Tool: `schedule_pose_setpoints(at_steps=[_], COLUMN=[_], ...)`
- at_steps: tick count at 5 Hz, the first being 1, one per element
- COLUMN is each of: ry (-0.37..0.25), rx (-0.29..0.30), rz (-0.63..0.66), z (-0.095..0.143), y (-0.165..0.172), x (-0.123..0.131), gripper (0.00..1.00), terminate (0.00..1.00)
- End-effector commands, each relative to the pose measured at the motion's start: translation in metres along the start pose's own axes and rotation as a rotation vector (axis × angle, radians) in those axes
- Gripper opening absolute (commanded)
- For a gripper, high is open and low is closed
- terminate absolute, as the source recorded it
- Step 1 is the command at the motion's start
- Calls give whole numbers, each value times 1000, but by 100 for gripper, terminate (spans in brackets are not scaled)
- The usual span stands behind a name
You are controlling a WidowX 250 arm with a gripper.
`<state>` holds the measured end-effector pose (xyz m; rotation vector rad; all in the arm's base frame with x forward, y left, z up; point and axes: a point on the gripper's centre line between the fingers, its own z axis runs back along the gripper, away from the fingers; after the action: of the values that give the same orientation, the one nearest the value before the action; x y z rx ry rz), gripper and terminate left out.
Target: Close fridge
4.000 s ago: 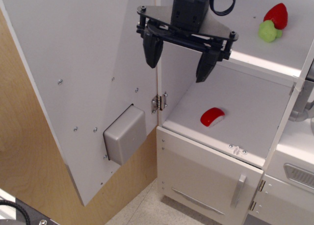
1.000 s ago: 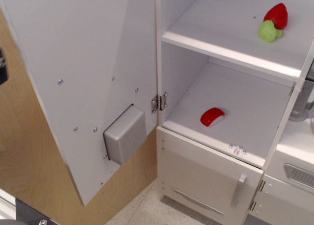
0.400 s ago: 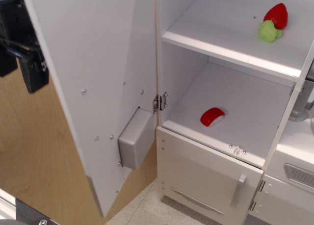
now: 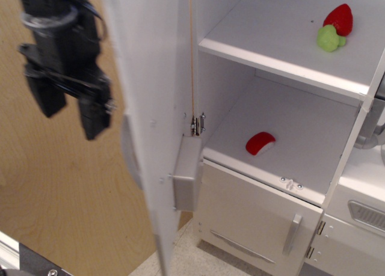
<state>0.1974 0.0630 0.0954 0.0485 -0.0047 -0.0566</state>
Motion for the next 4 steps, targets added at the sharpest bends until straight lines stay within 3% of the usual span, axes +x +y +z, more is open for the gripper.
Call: schedule_pose_setpoints(at_steps=[1,2,4], ry=[-15,-7,-30], rx=[-20,-5,0], rz=[-23,-2,105], z=[10,5,-1], y=[-54,-76,-96], x=[20,39,105], gripper=[100,100,100], terminate=[0,0,0])
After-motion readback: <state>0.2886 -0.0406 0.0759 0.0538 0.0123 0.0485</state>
